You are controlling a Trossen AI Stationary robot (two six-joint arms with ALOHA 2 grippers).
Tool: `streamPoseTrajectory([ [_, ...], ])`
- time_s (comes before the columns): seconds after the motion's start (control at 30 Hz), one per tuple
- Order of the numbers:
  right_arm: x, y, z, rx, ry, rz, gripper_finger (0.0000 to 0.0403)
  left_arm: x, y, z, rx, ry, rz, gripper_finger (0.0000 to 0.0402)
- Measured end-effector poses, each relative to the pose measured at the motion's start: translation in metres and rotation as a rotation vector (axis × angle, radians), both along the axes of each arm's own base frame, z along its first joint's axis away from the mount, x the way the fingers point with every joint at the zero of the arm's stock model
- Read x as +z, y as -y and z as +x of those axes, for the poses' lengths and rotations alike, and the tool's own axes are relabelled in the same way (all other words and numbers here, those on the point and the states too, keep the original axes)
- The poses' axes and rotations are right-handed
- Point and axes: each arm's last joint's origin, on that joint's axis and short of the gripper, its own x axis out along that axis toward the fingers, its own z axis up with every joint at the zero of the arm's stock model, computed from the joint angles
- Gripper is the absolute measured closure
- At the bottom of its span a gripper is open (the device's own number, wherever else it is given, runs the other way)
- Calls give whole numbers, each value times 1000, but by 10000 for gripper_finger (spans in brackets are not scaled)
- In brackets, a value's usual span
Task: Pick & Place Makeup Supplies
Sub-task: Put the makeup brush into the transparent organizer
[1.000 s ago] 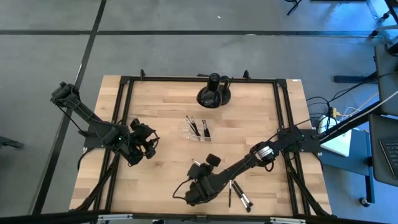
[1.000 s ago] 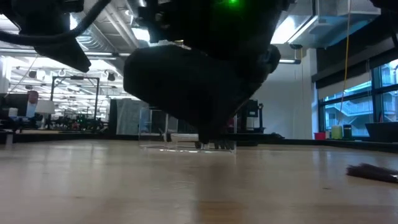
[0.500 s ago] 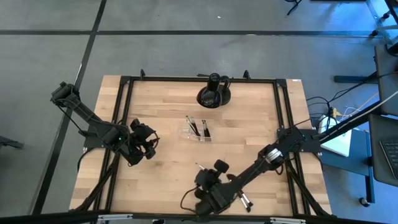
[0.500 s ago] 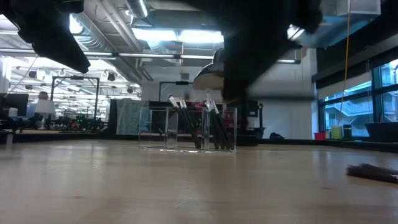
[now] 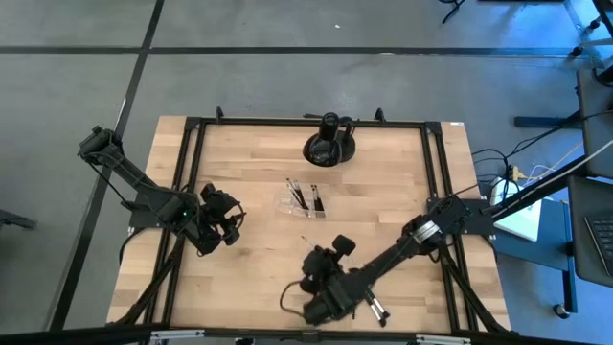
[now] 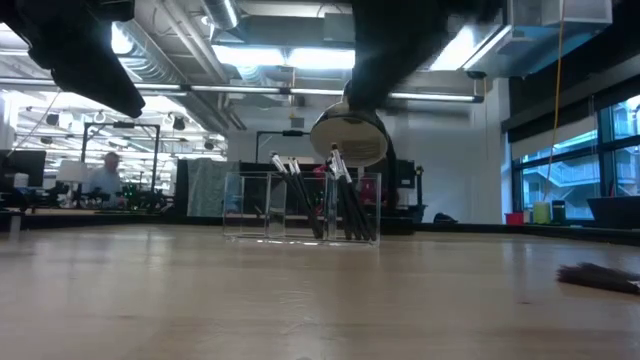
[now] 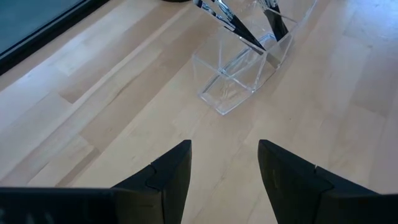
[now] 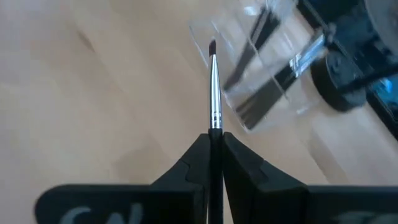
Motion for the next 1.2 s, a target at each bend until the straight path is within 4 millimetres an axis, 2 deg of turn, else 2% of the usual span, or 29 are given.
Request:
streamPoseTrajectory([
  [0.2,-56,20,-2,-71,-59,103,367,0,0,0,0,-1,0,222],
  [0.3,-68,25,-7,-40,-7,225,367,0,0,0,1,-1,3,222],
  [0.5,-53,36,-31,31,215,366,367,0,-1,0,14,10,19,222],
  [0.67,-41,52,-56,63,410,364,367,1,-1,1,17,17,23,222],
  [0.8,-36,64,-71,99,604,308,367,1,-1,1,19,22,24,222],
  [0.97,-35,81,-78,114,775,163,367,1,-1,1,20,24,29,222],
  [1.2,-36,120,-74,77,817,-41,367,2,-2,2,19,38,47,222],
])
